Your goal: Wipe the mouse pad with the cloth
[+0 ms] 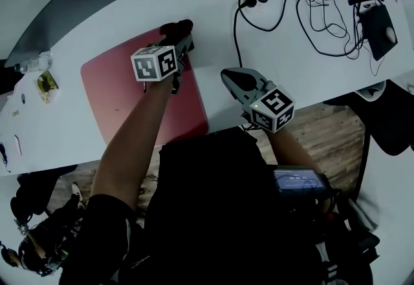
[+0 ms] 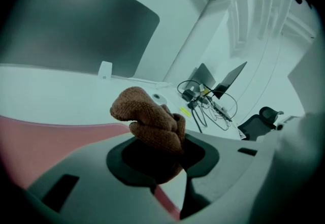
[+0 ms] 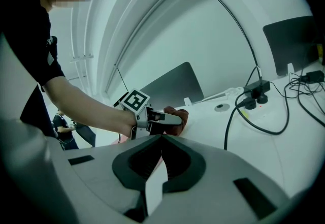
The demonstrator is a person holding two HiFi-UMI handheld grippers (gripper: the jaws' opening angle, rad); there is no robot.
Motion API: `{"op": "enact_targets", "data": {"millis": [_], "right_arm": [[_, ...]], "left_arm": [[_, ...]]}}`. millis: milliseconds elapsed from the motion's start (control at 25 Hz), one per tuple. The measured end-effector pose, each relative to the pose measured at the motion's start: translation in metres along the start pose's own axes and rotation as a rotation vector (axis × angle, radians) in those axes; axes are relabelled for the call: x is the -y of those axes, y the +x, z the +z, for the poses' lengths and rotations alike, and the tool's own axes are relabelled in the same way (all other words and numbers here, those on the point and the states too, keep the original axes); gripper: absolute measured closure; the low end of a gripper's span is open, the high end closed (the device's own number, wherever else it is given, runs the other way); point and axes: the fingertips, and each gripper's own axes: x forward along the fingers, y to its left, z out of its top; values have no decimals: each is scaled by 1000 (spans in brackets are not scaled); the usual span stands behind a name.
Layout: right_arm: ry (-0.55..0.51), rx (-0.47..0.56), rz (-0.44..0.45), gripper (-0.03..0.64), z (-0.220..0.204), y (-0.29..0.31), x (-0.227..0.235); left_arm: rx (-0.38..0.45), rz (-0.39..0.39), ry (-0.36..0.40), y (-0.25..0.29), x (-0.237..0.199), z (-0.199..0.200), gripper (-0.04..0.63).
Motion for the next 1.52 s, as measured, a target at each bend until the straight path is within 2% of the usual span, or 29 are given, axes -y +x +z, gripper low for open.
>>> {"op": "enact_targets", "data": {"millis": [160,360,640,880,1200,1360,1520], "right_arm": [[-37,23,4,592,7,4,-8],[-86,45,44,592,12,11,-34],[-162,51,108,592,18,16,-88],[-221,52,169,594,22,29,-134],[-262,47,207,592,9,35,-182],[-274,31,210,592,-1,37,-195],[-284,20,206,592,-12,41,-208]], "left_arm": [[67,-80,47,-29,26,2,461],[142,-107,121,-79,49,1,461],[242,-82,140,-160,56,-17,460],[286,-18,161,-230,39,-46,460],[337,54,97,-305,14,-101,460],[383,72,51,-329,4,-120,460],[391,68,37,-345,-2,-140,460]]}}
